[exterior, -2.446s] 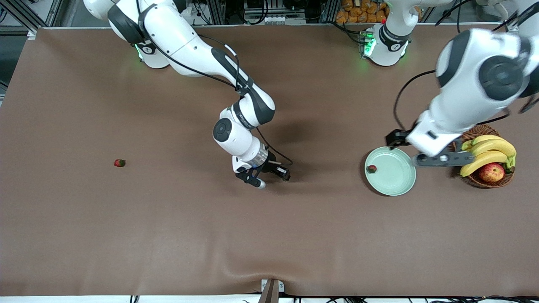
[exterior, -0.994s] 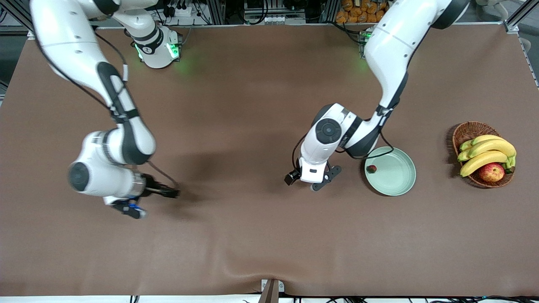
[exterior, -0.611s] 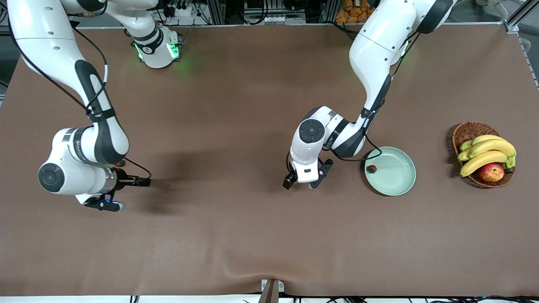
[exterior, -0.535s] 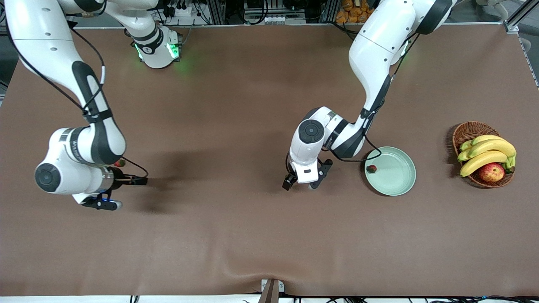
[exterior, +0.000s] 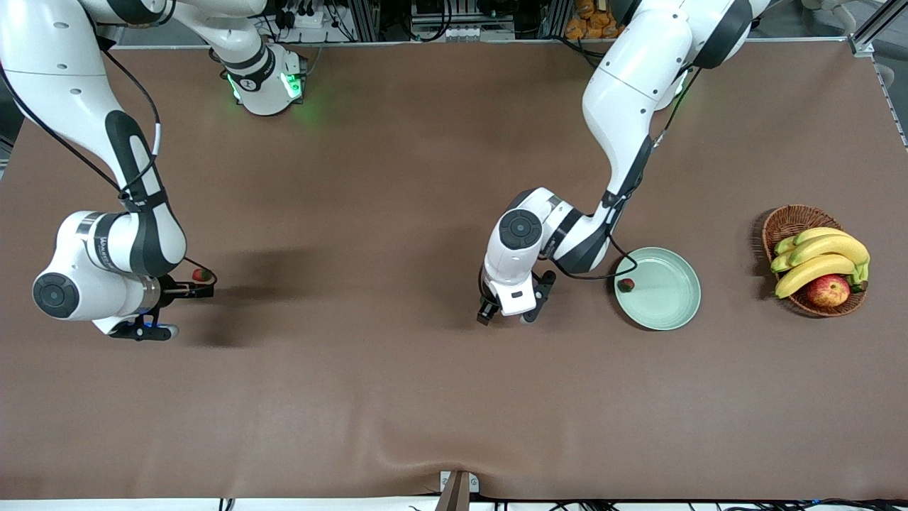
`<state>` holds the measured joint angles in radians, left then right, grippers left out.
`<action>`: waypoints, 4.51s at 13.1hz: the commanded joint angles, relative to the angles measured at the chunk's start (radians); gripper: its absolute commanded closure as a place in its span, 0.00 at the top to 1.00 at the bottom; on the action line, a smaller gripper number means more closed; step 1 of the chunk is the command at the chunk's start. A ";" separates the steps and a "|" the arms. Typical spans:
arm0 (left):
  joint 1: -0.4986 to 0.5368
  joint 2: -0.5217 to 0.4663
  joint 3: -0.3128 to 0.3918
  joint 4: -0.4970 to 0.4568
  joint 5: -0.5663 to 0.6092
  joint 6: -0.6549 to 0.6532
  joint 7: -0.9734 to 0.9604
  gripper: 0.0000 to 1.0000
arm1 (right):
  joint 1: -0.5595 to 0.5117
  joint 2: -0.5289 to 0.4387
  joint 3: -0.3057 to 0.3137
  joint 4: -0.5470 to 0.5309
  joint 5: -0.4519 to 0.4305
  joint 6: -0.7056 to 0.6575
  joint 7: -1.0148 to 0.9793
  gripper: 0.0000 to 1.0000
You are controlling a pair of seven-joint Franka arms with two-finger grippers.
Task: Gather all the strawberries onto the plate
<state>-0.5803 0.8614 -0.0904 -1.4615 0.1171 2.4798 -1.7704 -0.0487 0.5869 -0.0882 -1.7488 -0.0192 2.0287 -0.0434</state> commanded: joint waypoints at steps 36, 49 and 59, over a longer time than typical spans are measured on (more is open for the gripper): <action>0.498 -0.366 -0.018 -0.300 -0.057 -0.315 1.393 1.00 | 0.682 0.184 0.051 0.234 0.565 0.461 0.827 0.05; 0.329 -0.295 -0.100 -0.177 -0.246 -0.326 1.011 1.00 | 0.843 0.360 0.048 0.414 0.662 0.749 1.016 1.00; 0.177 -0.141 -0.088 -0.094 -0.401 -0.063 0.918 1.00 | 0.541 0.015 0.053 0.367 0.233 -0.002 0.921 1.00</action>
<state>-0.3463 0.6530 -0.1931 -1.6365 -0.2682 2.3737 -0.7932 0.5382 0.7072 -0.0582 -1.3417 0.3298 2.1447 0.8933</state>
